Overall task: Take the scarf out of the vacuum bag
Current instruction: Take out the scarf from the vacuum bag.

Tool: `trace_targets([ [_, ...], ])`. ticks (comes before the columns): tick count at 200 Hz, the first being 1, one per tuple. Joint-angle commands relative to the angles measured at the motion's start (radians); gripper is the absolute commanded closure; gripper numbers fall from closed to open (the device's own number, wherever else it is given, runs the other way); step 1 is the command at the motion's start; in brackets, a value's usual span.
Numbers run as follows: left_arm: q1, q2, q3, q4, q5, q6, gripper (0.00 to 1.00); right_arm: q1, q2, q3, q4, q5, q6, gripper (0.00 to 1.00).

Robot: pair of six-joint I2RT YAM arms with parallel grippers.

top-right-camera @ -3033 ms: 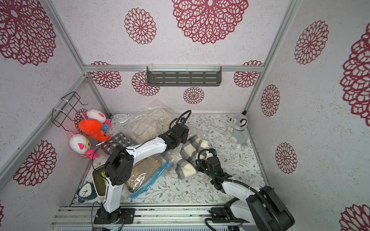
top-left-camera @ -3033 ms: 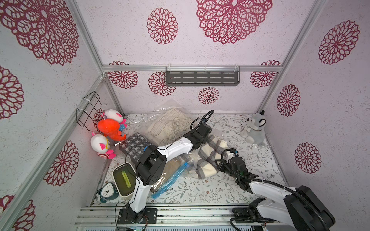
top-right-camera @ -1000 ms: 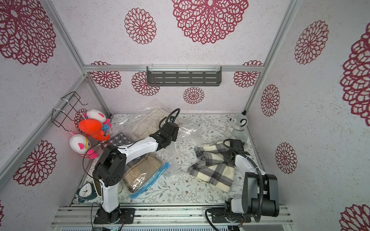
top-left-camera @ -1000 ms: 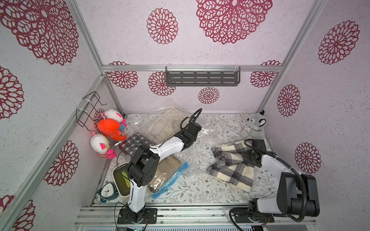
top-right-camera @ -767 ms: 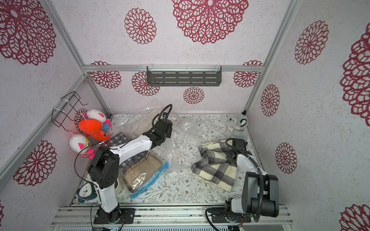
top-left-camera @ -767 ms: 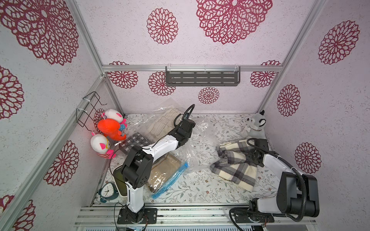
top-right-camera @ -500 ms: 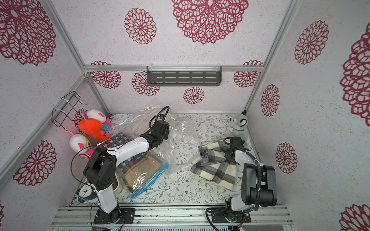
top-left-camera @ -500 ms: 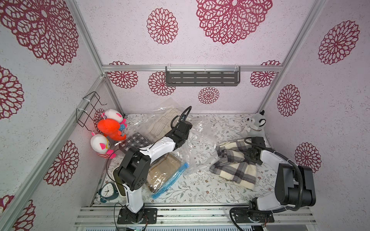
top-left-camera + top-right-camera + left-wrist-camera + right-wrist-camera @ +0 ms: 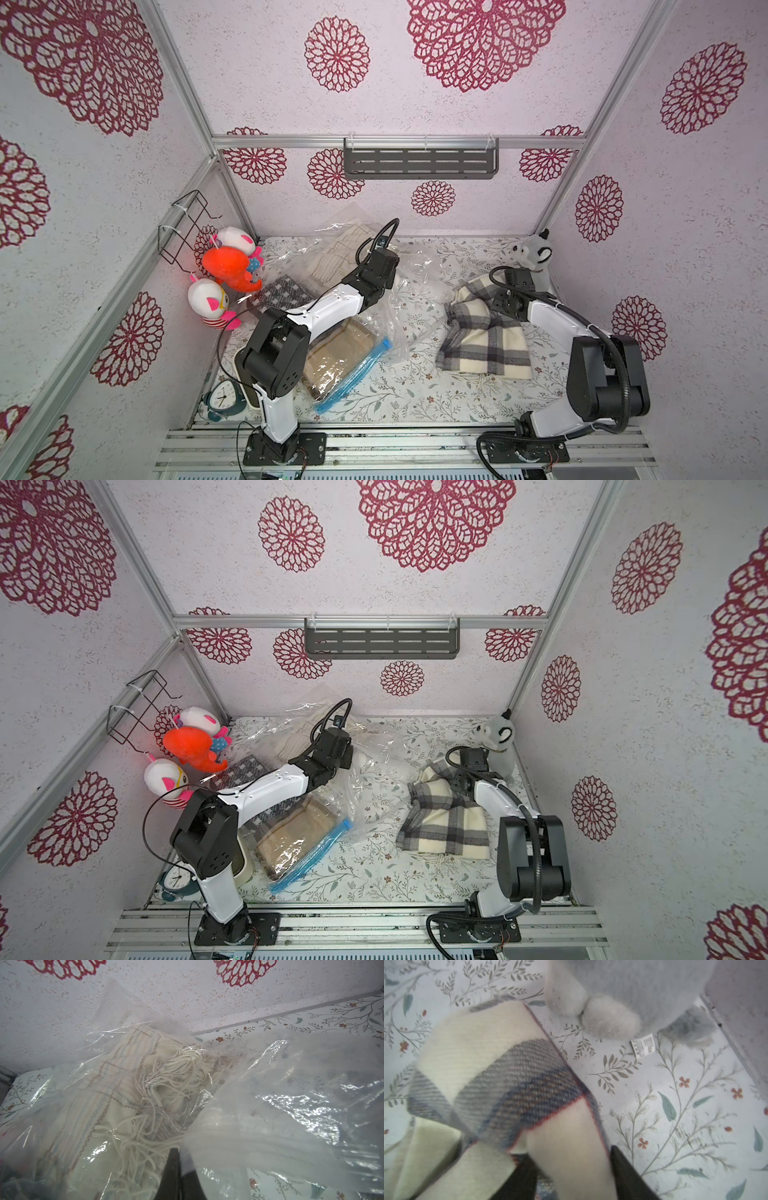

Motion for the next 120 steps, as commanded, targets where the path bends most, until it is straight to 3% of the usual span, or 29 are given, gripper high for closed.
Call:
trace_targets([
  [1,0.003,0.026,0.028,0.019,0.03,-0.004,1.0,0.015,-0.163,-0.047,-0.057,0.061,0.02,0.26],
  [28,-0.025,0.058,0.069,0.002,0.021,0.006,1.0,0.016,-0.252,-0.08,-0.031,0.043,0.002,0.25],
  [49,-0.038,0.088,0.093,-0.006,0.02,0.01,1.0,0.023,-0.236,-0.107,0.154,-0.143,-0.05,0.31],
  [58,-0.042,0.1,0.101,-0.011,0.023,0.006,1.0,0.023,-0.184,-0.091,0.211,-0.199,-0.054,0.41],
  [65,-0.046,0.106,0.107,-0.013,0.025,0.004,1.0,0.024,-0.131,-0.057,0.211,-0.233,-0.06,0.6],
  [69,-0.047,0.107,0.108,-0.014,0.022,0.004,1.0,0.027,-0.098,-0.039,0.211,-0.254,-0.062,0.65],
  [120,-0.048,0.138,0.115,-0.019,0.01,0.001,1.0,0.073,0.177,0.021,0.24,-0.316,-0.057,0.61],
])
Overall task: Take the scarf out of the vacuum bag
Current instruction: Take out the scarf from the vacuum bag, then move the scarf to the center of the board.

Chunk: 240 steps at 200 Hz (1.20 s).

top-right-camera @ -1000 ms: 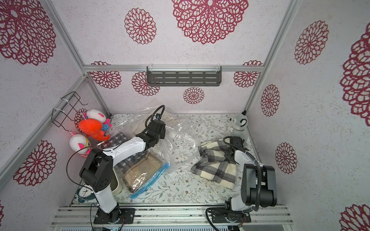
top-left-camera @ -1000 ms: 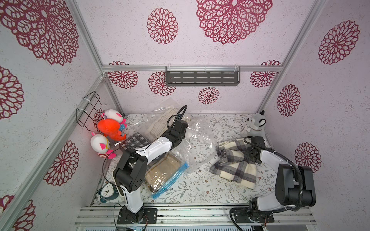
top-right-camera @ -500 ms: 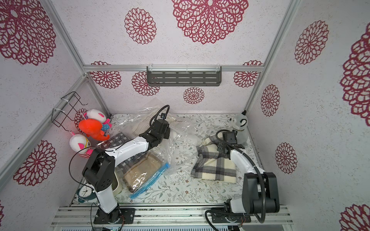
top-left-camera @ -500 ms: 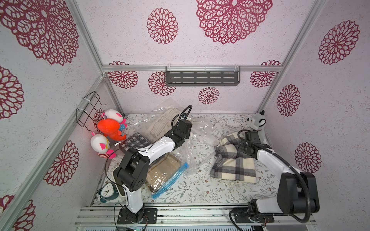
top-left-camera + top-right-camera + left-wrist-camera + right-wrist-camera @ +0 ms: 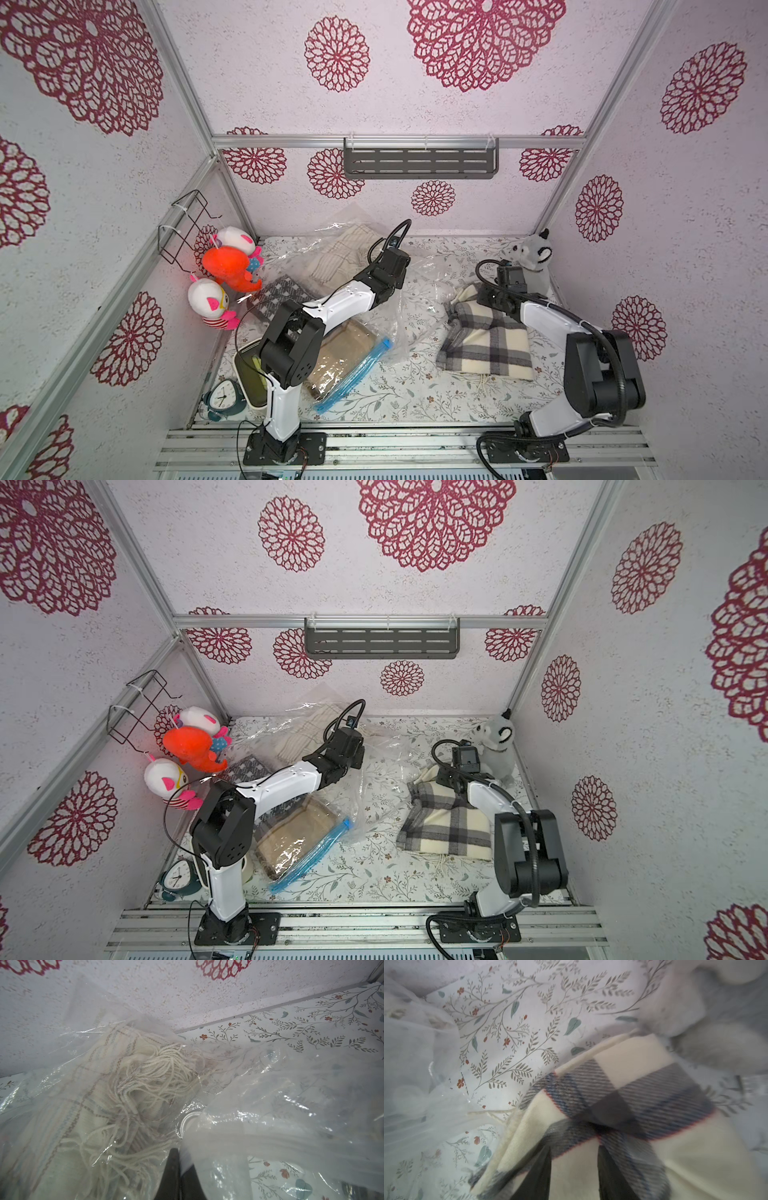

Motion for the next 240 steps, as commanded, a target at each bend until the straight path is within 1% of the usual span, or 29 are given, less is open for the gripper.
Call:
trace_targets([
  [1,-0.004,0.02,0.01,-0.003,-0.006,0.001,1.0,0.012,0.058,-0.001,0.018,-0.067,-0.003,0.61],
  [19,-0.004,0.015,0.003,-0.001,0.0,0.002,1.0,0.018,0.061,-0.061,-0.014,-0.066,0.037,0.63],
  [34,-0.004,0.011,-0.005,0.002,0.006,0.002,1.0,0.038,-0.022,-0.158,-0.013,-0.046,0.083,0.64],
  [48,-0.005,0.009,-0.013,0.009,0.016,0.001,1.0,0.064,-0.101,-0.224,-0.039,-0.001,0.119,0.64],
  [59,-0.006,0.009,-0.013,0.011,0.026,-0.002,1.0,0.078,-0.134,-0.243,-0.055,0.047,0.126,0.61],
  [68,-0.007,0.009,-0.014,0.013,0.033,-0.004,1.0,0.069,-0.12,-0.238,-0.051,0.072,0.122,0.57],
  [75,-0.01,0.009,-0.012,0.012,0.033,-0.004,1.0,0.048,-0.079,-0.212,-0.054,0.064,0.111,0.57],
  [90,-0.012,0.009,-0.008,0.01,0.029,-0.004,1.0,0.005,0.038,-0.122,-0.081,-0.015,0.087,0.57],
  [124,-0.012,0.009,-0.018,0.006,0.011,-0.007,1.0,0.002,0.229,0.044,-0.107,0.0,0.08,0.57],
  [125,-0.012,-0.009,-0.02,0.006,0.011,-0.007,1.0,0.002,0.235,0.048,-0.107,0.003,0.079,0.57],
  [133,-0.011,-0.032,-0.027,0.005,0.002,-0.005,1.0,0.001,0.263,0.08,-0.113,0.024,0.079,0.57],
  [166,0.002,-0.088,-0.107,0.028,-0.071,0.005,1.0,-0.01,0.36,0.223,-0.165,0.004,0.067,0.57],
  [178,0.018,-0.13,-0.158,0.059,-0.06,-0.004,1.0,-0.009,0.386,0.267,-0.185,0.009,0.058,0.57],
  [188,0.037,-0.163,-0.193,0.082,-0.024,-0.015,1.0,-0.013,0.413,0.311,-0.22,0.027,0.053,0.57],
  [199,0.052,-0.18,-0.202,0.083,0.016,-0.02,1.0,-0.022,0.437,0.35,-0.224,0.015,0.043,0.57],
  [211,0.054,-0.18,-0.188,0.056,-0.006,-0.009,1.0,-0.016,0.468,0.396,-0.233,0.016,0.033,0.57],
  [224,0.06,-0.185,-0.189,0.046,-0.047,-0.004,1.0,0.008,0.521,0.488,-0.283,0.041,0.004,0.55],
  [240,0.087,-0.205,-0.216,0.062,-0.012,-0.015,1.0,0.022,0.59,0.596,-0.346,0.057,-0.016,0.53],
])
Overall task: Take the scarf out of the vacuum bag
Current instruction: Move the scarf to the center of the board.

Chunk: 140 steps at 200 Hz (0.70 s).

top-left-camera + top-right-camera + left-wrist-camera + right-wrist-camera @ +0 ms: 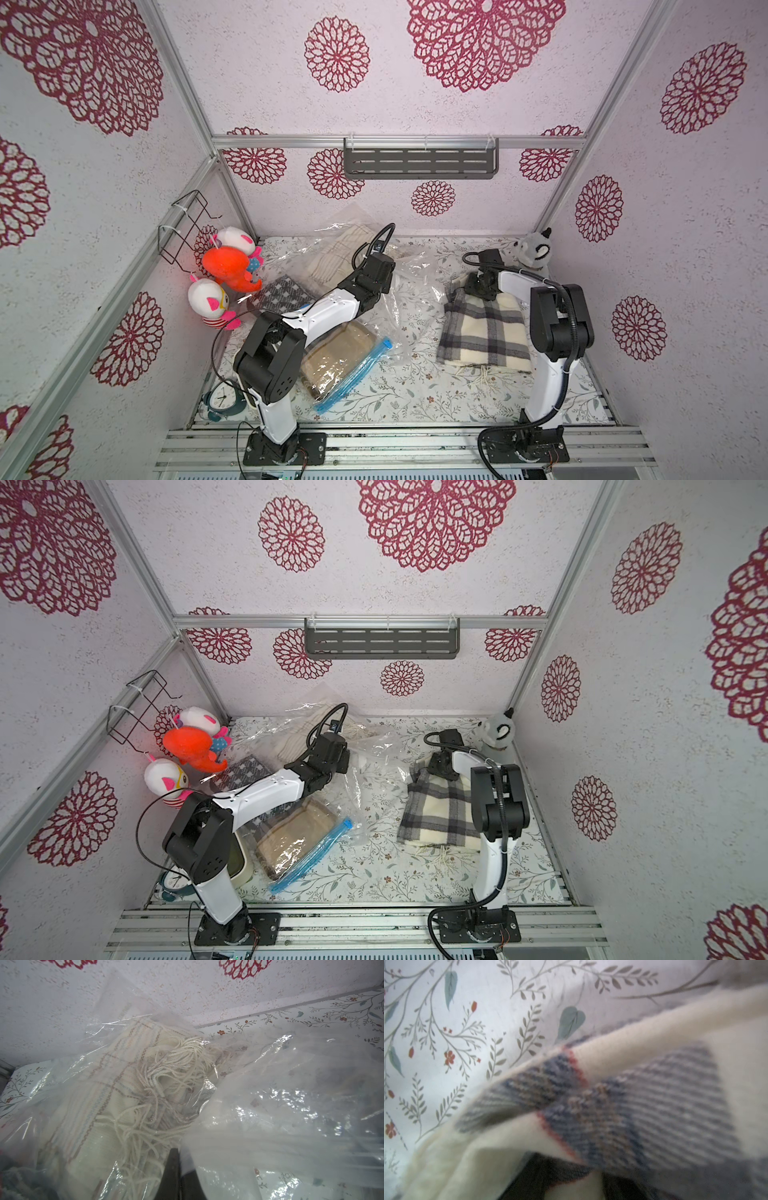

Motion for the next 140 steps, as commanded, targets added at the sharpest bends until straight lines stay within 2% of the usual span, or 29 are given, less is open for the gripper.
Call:
trace_targets([
  [1,0.034,-0.037,-0.026,0.016,-0.005,-0.012,1.0,0.018,0.141,0.117,-0.081,0.038,-0.058,0.53],
  [34,0.046,-0.042,-0.049,0.037,0.044,-0.019,1.0,0.032,0.189,0.226,-0.061,0.0,-0.056,0.48],
  [59,0.045,-0.032,-0.026,0.015,0.038,-0.016,1.0,0.05,0.276,0.429,-0.152,-0.003,-0.094,0.47],
  [75,0.045,-0.02,-0.005,0.006,0.064,-0.021,1.0,0.047,0.295,0.478,-0.15,-0.025,-0.12,0.47],
  [90,0.031,0.011,0.024,0.0,0.088,-0.024,1.0,0.047,0.27,0.459,-0.101,-0.083,-0.132,0.46],
  [107,0.006,0.057,0.063,-0.011,0.075,-0.016,1.0,0.049,0.199,0.414,-0.07,-0.079,-0.126,0.46],
  [140,-0.011,0.118,0.13,-0.03,0.09,-0.015,1.0,0.055,-0.078,0.142,0.018,-0.018,-0.094,0.46],
])
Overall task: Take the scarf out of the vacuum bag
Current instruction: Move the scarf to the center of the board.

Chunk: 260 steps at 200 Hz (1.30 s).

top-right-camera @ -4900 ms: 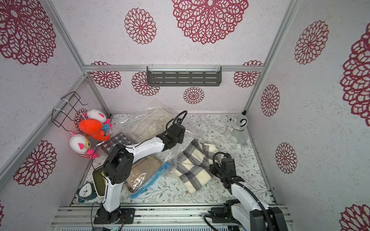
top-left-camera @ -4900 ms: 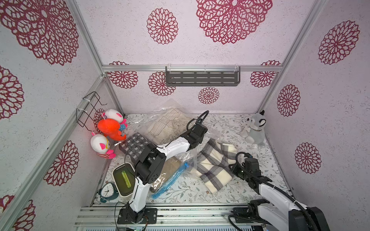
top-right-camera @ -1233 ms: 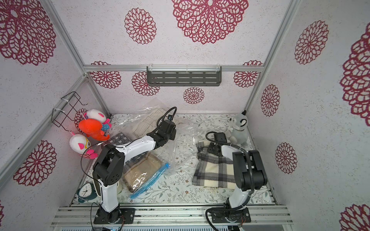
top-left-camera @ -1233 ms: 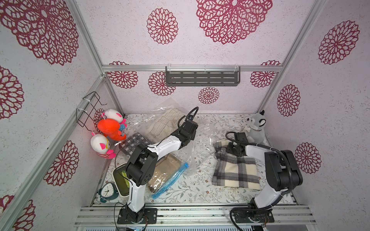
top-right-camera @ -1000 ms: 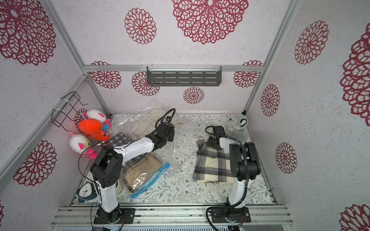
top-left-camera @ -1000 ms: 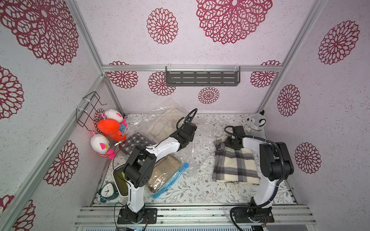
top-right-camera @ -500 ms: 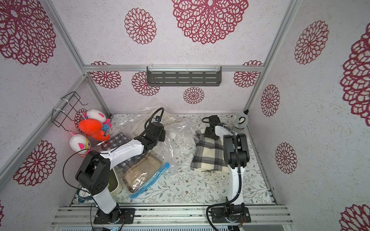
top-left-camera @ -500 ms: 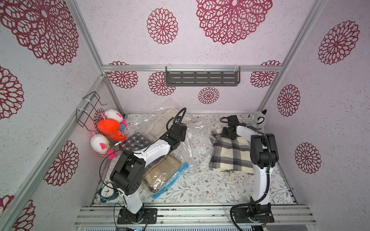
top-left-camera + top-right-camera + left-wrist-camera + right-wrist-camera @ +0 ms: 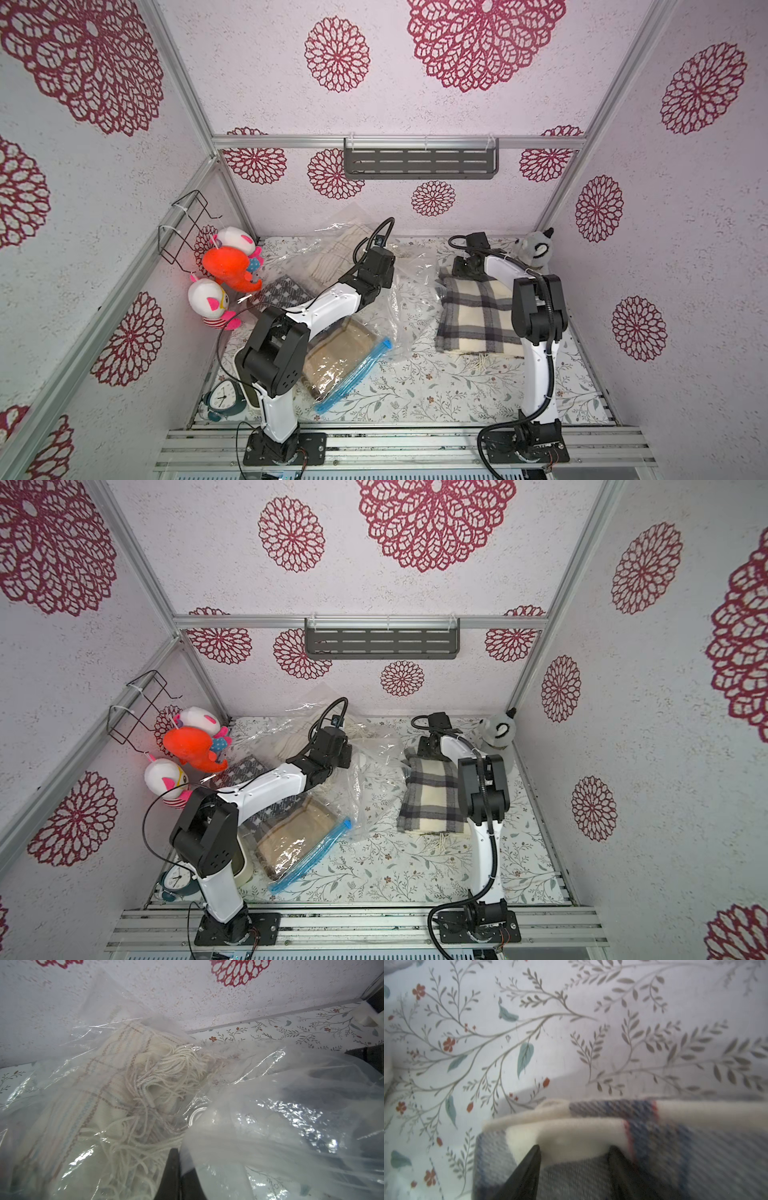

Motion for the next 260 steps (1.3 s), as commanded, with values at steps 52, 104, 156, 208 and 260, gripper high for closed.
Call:
trace_targets([
  [52,-0.052,0.081,0.082,-0.028,0.044,0.009,1.0,0.013,-0.516,-0.565,0.089,0.128,0.105,0.46],
  [104,-0.055,0.031,0.07,-0.062,0.02,-0.005,1.0,0.012,-0.369,-0.652,0.139,0.131,0.097,0.48],
  [156,-0.01,-0.033,0.038,-0.079,0.022,0.003,1.0,0.004,-0.078,-0.3,-0.01,0.104,0.014,0.48],
  [208,0.002,-0.014,0.043,-0.085,0.03,0.005,1.0,-0.023,0.145,0.08,-0.184,0.091,-0.133,0.51],
  [260,0.002,-0.02,0.044,-0.08,0.035,0.005,1.0,-0.012,0.109,0.16,-0.227,0.125,-0.092,0.51],
])
